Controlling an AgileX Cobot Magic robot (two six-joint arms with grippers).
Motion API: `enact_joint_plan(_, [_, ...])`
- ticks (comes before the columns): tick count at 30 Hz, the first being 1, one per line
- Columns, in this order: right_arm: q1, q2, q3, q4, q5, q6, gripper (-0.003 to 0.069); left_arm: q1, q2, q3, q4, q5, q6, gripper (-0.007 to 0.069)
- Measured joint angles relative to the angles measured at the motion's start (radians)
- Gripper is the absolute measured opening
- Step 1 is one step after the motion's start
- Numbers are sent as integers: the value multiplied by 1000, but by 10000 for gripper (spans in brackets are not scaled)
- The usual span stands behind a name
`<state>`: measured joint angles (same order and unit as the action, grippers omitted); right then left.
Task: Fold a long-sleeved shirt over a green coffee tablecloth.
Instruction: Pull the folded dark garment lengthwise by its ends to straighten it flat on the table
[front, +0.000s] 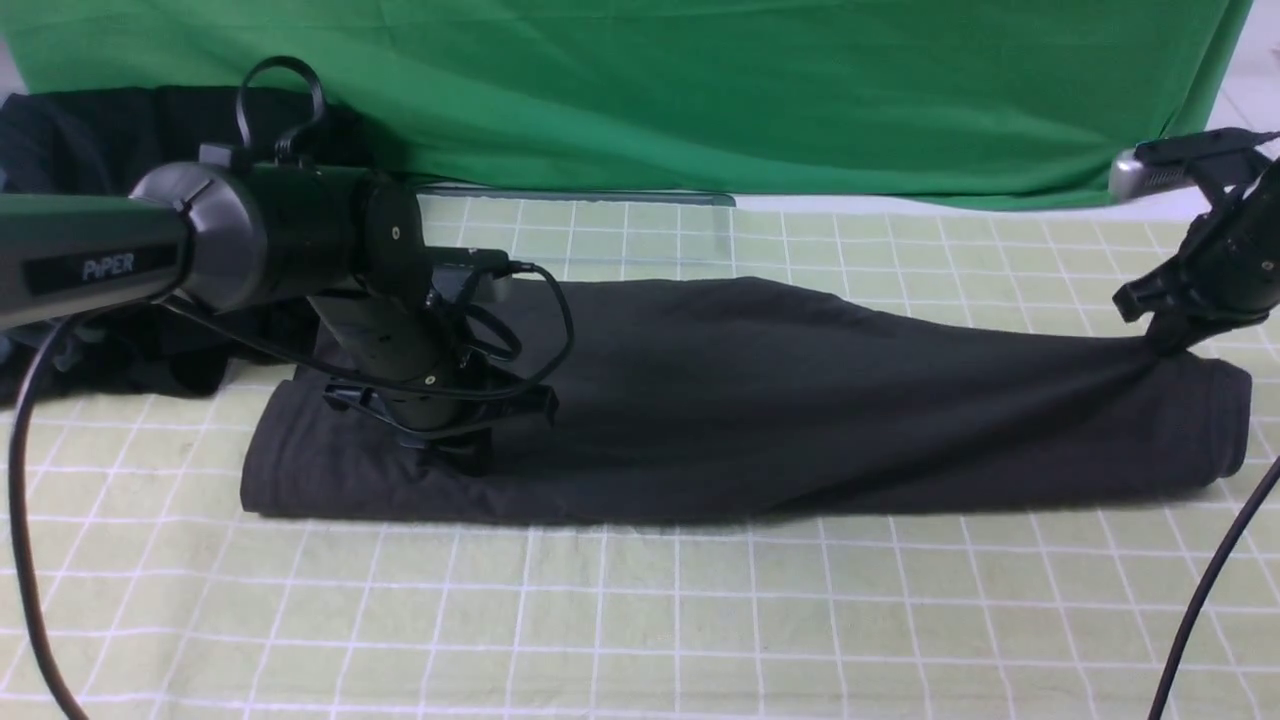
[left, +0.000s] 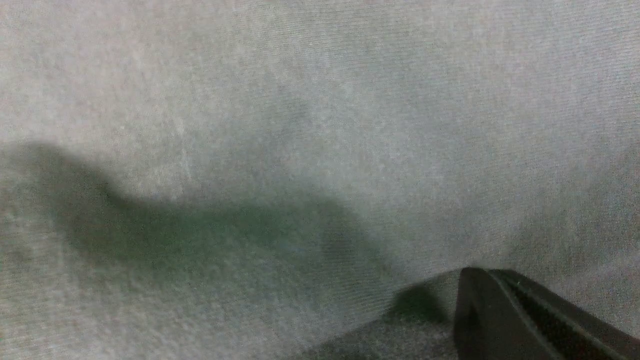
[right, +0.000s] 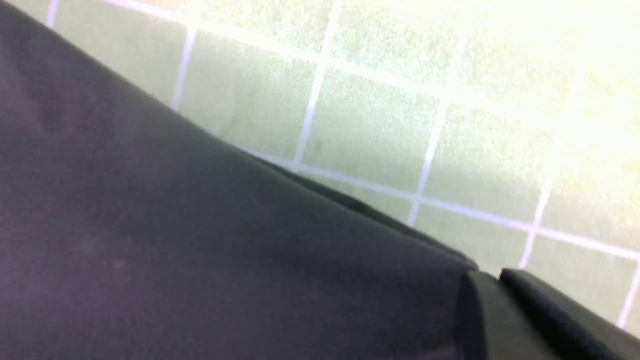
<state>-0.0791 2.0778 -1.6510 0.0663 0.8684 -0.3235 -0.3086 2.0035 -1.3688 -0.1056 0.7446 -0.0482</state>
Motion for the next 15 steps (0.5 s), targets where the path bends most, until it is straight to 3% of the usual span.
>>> enact_joint_plan(4, [-3,45,0,-18,-71,-10,64,0,0,0,0,0,0,-3])
enact_joint_plan(8, [-4,64,-1,-30,-135,23,213,0,0,0,-4,0,0,-3])
enact_joint_plan(11, [-3,41,-28,-31,-65,68,330,0,-10,4,-10,-2,-2,-3])
enact_joint_plan(15, [-5,-49,-53,-33,100,130,337,0,-62,16,-12,4,-18,-3])
